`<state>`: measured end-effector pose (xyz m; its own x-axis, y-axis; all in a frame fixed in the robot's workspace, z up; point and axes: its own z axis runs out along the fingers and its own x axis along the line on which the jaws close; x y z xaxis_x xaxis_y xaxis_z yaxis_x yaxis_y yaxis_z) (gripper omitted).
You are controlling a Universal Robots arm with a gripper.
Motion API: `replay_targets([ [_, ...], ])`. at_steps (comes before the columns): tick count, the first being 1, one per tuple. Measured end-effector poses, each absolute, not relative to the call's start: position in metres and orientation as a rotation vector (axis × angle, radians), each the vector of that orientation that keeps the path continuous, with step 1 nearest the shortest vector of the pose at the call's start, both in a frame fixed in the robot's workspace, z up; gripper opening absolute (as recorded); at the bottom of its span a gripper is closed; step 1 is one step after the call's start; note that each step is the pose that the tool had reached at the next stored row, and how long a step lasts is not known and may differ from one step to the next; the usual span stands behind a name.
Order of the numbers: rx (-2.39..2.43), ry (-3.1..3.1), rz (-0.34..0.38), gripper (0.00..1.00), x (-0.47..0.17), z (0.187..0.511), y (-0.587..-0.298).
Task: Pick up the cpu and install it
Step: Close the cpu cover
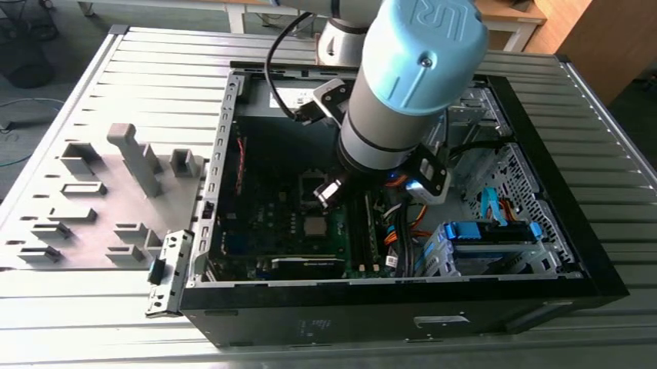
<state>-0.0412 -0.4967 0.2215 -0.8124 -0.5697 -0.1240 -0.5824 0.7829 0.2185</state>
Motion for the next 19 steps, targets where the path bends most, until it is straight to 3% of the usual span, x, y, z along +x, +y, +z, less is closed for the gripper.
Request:
replay_targets([
  [19,-0.944,2.922,0.381,0.11,-0.036,0.222,-0.484],
])
